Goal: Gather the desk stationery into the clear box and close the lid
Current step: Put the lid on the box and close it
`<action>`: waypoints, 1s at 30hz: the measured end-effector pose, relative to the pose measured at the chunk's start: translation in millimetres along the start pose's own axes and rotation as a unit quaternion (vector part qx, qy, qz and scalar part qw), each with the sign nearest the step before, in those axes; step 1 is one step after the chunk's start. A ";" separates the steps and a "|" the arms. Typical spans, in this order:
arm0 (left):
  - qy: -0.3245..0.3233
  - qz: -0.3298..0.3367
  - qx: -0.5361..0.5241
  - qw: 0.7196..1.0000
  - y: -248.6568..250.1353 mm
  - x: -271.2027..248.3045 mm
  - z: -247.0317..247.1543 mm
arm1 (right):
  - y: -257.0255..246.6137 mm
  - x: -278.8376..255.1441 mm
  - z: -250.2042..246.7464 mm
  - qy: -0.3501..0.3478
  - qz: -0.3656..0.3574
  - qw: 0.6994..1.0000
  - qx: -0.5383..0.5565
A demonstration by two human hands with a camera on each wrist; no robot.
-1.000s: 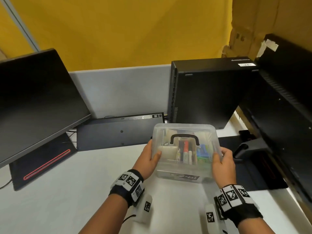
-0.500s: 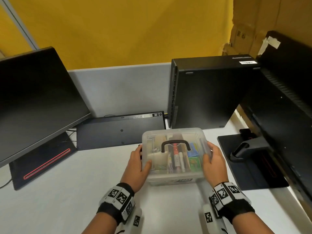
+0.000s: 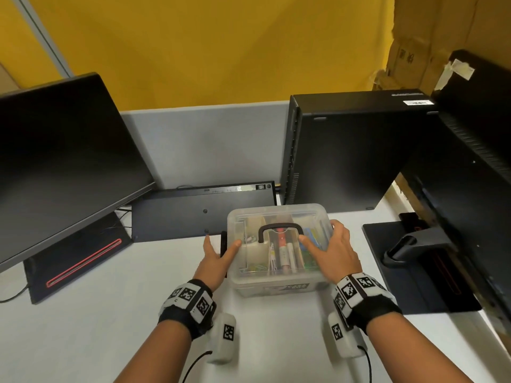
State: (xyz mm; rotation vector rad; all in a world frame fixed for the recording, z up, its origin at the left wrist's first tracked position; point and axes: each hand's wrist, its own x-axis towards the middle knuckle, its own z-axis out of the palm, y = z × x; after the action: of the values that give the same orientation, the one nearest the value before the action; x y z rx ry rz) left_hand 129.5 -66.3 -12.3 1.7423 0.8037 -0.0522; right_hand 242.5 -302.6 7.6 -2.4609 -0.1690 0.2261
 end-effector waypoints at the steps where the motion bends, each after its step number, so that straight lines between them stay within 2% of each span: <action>1: -0.020 -0.020 0.007 1.000 1.0 -1.3 -0.9 | 0.4 0.8 0.4 -0.003 0.002 1.000 -0.005; 4: -0.042 0.003 0.030 0.999 5.5 -1.7 0.1 | 1.6 2.3 1.2 -0.008 0.009 1.000 -0.009; 8: 0.060 0.067 0.086 0.992 10.1 -8.2 6.1 | 1.8 2.2 1.5 -0.012 0.014 1.000 -0.002; 12: 0.056 0.135 0.028 0.989 20.9 -19.9 20.4 | 2.1 1.7 1.5 -0.010 0.013 1.000 -0.008; 14: 0.078 0.140 0.003 0.987 23.4 -20.8 25.2 | 2.6 2.5 1.7 -0.008 0.014 1.000 -0.009; 18: 0.105 0.139 0.028 0.984 23.3 -20.9 28.3 | 2.4 2.2 2.5 -0.003 0.012 1.000 -0.025; 24: 0.105 0.157 0.051 0.981 20.0 -16.8 29.7 | -0.7 2.4 1.0 -0.004 0.011 0.999 -0.050; 30: 0.098 0.185 0.007 0.978 19.4 -18.8 30.2 | -0.1 14.8 -6.2 -0.064 0.114 0.990 0.053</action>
State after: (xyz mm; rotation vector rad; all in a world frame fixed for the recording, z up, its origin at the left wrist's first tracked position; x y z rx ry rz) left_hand 136.4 -103.7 1.6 1.9050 0.6068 0.3695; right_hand 258.2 -303.6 10.6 -2.3582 0.0695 0.4788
